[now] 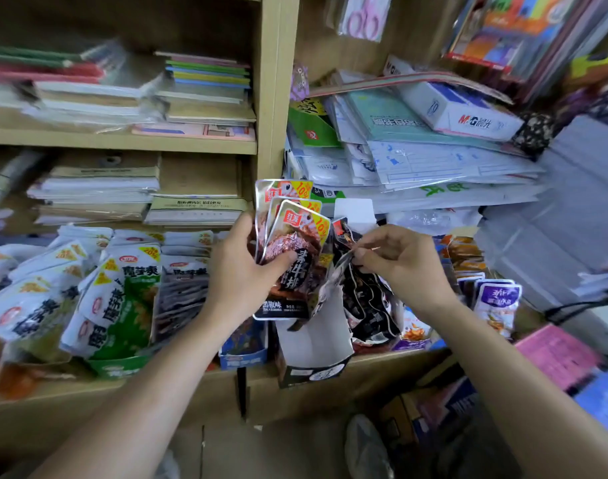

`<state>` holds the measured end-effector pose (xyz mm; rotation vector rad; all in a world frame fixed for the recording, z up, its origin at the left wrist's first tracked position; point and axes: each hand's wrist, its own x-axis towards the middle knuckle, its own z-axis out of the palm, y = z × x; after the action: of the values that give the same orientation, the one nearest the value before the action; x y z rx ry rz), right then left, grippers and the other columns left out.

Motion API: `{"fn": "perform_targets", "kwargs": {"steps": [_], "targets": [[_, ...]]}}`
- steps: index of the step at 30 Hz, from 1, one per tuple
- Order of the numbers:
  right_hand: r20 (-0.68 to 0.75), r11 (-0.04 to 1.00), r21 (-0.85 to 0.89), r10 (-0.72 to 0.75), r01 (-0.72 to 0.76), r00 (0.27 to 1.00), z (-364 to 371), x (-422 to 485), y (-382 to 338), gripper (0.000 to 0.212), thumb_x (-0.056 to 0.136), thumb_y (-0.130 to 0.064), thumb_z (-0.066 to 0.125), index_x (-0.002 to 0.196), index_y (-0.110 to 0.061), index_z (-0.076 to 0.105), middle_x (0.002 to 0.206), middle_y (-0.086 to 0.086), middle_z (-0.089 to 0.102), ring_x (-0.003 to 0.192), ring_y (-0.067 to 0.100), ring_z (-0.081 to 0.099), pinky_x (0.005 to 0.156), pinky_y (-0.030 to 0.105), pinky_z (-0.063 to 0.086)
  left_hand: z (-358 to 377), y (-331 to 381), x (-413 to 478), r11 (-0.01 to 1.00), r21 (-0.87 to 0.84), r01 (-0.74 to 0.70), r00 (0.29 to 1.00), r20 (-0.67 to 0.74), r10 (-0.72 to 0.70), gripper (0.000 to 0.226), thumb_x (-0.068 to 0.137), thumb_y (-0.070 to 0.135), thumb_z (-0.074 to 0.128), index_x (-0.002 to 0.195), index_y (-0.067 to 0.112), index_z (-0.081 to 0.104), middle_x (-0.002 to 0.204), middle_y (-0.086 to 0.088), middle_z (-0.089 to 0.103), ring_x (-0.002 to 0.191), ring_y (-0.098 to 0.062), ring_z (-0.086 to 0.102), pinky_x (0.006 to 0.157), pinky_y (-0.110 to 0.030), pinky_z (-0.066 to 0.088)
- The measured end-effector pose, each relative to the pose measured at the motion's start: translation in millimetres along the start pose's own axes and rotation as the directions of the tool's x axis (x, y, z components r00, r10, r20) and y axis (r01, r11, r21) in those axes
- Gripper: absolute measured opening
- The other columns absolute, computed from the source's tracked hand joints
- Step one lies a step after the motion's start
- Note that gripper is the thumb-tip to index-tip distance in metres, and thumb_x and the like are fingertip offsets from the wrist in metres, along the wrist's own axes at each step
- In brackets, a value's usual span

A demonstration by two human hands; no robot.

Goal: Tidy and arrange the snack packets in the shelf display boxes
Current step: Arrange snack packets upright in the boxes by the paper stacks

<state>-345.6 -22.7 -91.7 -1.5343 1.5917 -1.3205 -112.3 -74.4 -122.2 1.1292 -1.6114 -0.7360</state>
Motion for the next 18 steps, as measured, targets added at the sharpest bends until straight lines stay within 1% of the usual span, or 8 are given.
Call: {"fn": "perform_targets", "kwargs": {"steps": [4,6,7,9,11,12,15,18], "targets": [[0.027,0.999,0.019,0.037,-0.038,0.999,8.7,-14.6,20.2,0.009,0.087,0.001,0.074,0.093,-0.006,0.074,0.087,0.003,0.076,0.085,0.016,0.073,0.081,0.027,0.057,14.4,2.4,-6.3,0.977,0.213,-0.003,0.980,0.193,-0.039,0.038,0.079,0.036,0.084,0.106,0.026,0.060,0.087,0.017,0.068,0.077,0.003,0.062,0.061,-0.020,0.045],[0.058,0.999,-0.018,0.030,-0.029,0.998,15.4,-20.5,29.8,0.014,0.087,0.000,0.074,0.099,-0.006,0.074,0.093,0.002,0.076,0.090,0.013,0.073,0.083,0.024,0.056,18.0,3.2,-11.5,0.936,0.348,-0.047,0.965,0.259,-0.048,0.032,0.084,0.046,0.077,0.104,0.029,0.060,0.083,0.017,0.067,0.075,0.002,0.060,0.060,-0.022,0.045],[0.081,0.999,-0.015,0.036,-0.035,0.996,17.8,-22.8,33.1,0.020,0.087,-0.002,0.074,0.106,-0.007,0.072,0.099,0.003,0.076,0.095,0.010,0.072,0.086,0.023,0.056,17.4,4.1,-13.5,0.925,0.377,-0.053,0.956,0.286,-0.062,0.030,0.087,0.050,0.072,0.106,0.030,0.060,0.086,0.016,0.068,0.079,-0.002,0.061,0.065,-0.028,0.049],[0.148,0.997,0.035,0.066,-0.072,0.987,21.2,-26.3,36.5,0.039,0.087,-0.007,0.076,0.124,-0.010,0.066,0.115,0.001,0.072,0.110,0.006,0.067,0.092,0.023,0.055,12.3,4.7,-18.0,0.940,0.340,-0.014,0.923,0.366,-0.119,0.038,0.092,0.051,0.064,0.123,0.029,0.060,0.113,0.019,0.067,0.100,-0.007,0.062,0.086,-0.032,0.050],[0.173,0.999,-0.005,0.045,-0.045,0.984,21.9,-30.6,38.0,0.053,0.084,-0.012,0.080,0.133,-0.016,0.061,0.123,-0.001,0.068,0.118,0.004,0.062,0.094,0.023,0.054,5.4,4.3,-25.7,0.948,0.319,0.014,0.881,0.445,-0.163,0.060,0.094,0.050,0.063,0.148,0.027,0.046,0.142,0.015,0.053,0.130,-0.009,0.050,0.104,-0.028,0.038],[0.166,0.999,-0.037,0.023,-0.017,0.986,21.4,-33.7,38.7,0.054,0.083,-0.013,0.081,0.134,-0.018,0.061,0.125,-0.001,0.067,0.120,0.004,0.061,0.095,0.023,0.054,2.3,3.6,-30.4,0.946,0.324,-0.006,0.872,0.465,-0.154,0.068,0.094,0.050,0.064,0.153,0.027,0.040,0.151,0.013,0.046,0.138,-0.008,0.043,0.109,-0.029,0.035],[0.147,0.993,-0.103,-0.050,0.066,0.988,16.6,-47.7,38.6,0.050,0.084,-0.012,0.080,0.130,-0.022,0.064,0.136,-0.005,0.059,0.121,0.005,0.059,0.094,0.021,0.054,-3.2,2.8,-49.1,0.919,0.376,-0.114,0.890,0.449,-0.074,0.077,0.091,0.050,0.067,0.157,0.032,0.032,0.156,0.016,0.039,0.139,-0.004,0.039,0.109,-0.025,0.032],[0.116,0.948,-0.277,-0.126,0.154,0.985,11.0,-72.2,40.7,0.044,0.084,-0.013,0.079,0.126,-0.023,0.067,0.129,-0.009,0.060,0.109,0.005,0.062,0.086,0.018,0.055,-4.4,4.8,-69.8,0.916,0.368,-0.162,0.906,0.422,-0.009,0.094,0.086,0.049,0.073,0.160,0.040,0.016,0.159,0.019,0.032,0.136,-0.004,0.041,0.110,-0.029,0.038]]}}
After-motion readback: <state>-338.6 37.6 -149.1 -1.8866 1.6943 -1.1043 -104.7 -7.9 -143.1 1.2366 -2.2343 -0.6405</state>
